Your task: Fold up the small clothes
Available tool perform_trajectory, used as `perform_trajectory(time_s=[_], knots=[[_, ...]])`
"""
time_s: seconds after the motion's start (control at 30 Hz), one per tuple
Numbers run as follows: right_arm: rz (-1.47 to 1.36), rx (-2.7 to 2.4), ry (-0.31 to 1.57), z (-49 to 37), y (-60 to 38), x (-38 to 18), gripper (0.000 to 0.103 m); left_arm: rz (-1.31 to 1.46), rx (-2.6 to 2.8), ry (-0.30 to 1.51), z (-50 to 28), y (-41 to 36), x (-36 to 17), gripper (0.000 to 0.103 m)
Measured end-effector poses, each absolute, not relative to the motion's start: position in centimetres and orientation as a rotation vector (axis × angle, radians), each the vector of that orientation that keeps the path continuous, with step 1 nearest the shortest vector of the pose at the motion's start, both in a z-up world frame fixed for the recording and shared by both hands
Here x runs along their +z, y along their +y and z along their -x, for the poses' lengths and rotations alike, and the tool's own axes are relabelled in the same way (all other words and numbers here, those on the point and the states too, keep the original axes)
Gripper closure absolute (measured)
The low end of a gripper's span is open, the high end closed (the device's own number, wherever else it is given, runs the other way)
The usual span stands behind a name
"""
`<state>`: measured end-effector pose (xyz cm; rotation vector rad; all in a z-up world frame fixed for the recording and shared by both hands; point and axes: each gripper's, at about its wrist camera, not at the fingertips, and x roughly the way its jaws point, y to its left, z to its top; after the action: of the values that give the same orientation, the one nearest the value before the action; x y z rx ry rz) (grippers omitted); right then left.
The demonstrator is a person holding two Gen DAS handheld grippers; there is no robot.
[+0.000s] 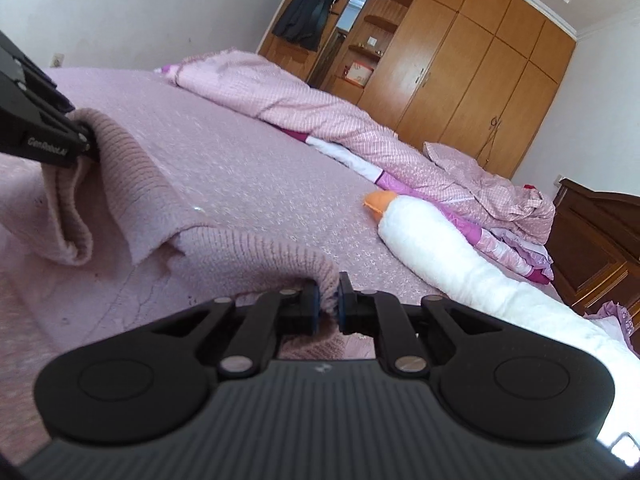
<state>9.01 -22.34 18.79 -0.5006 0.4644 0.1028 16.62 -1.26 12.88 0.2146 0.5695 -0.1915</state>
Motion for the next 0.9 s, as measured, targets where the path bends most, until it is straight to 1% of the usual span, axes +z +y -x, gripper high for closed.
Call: perform_trajectory(time_s=[0.23, 0.37, 0.53, 0.57, 0.63, 0.67, 0.7, 0.73, 0.77, 0.8, 0.9], knots=[[0.503, 0.109, 0.572, -14.4, -22.1, 14.4, 0.091, -0.228, -0.17, 0.681, -23.5, -2.2, 7.2, 0.091], [0.506, 0.12, 0.642, -16.3, -22.0, 11.5, 0.091, -0.229, -0.166, 0.739, -25.6, -2.3, 4.0, 0.091], [0.477, 0.115, 0.666, -17.1, -22.2, 9.5, 0.089, -0.208, -0.173, 0.737, -26.2, -1.9, 2.9, 0.089], [0.464, 0.113, 0.666, -17.0, -22.3, 9.6, 0.089, -0.205, -0.177, 0.74, -26.0, -1.7, 3.0, 0.086], [0.43, 0.12, 0.664, -17.4, -23.0, 10.3, 0.089, -0.198, -0.183, 0.746, -25.8, -1.2, 3.6, 0.071], [0.415, 0.119, 0.661, -17.2, -23.3, 10.7, 0.083, -0.191, -0.186, 0.747, -25.4, -0.9, 4.2, 0.066], [0.401, 0.113, 0.655, -17.0, -23.6, 11.0, 0.077, -0.181, -0.189, 0.746, -25.1, -0.5, 4.7, 0.057], [0.388, 0.103, 0.647, -16.9, -24.0, 11.4, 0.065, -0.168, -0.193, 0.744, -24.7, 0.0, 5.2, 0.05], [0.374, 0.097, 0.636, -16.6, -24.4, 11.8, 0.057, -0.155, -0.201, 0.74, -24.2, 0.5, 5.8, 0.048], [0.36, 0.096, 0.627, -16.1, -24.8, 12.3, 0.055, -0.145, -0.209, 0.737, -23.8, 1.0, 6.3, 0.045], [0.333, 0.098, 0.61, -14.9, -25.9, 13.3, 0.055, -0.146, -0.221, 0.712, -22.1, 2.0, 7.7, 0.042]])
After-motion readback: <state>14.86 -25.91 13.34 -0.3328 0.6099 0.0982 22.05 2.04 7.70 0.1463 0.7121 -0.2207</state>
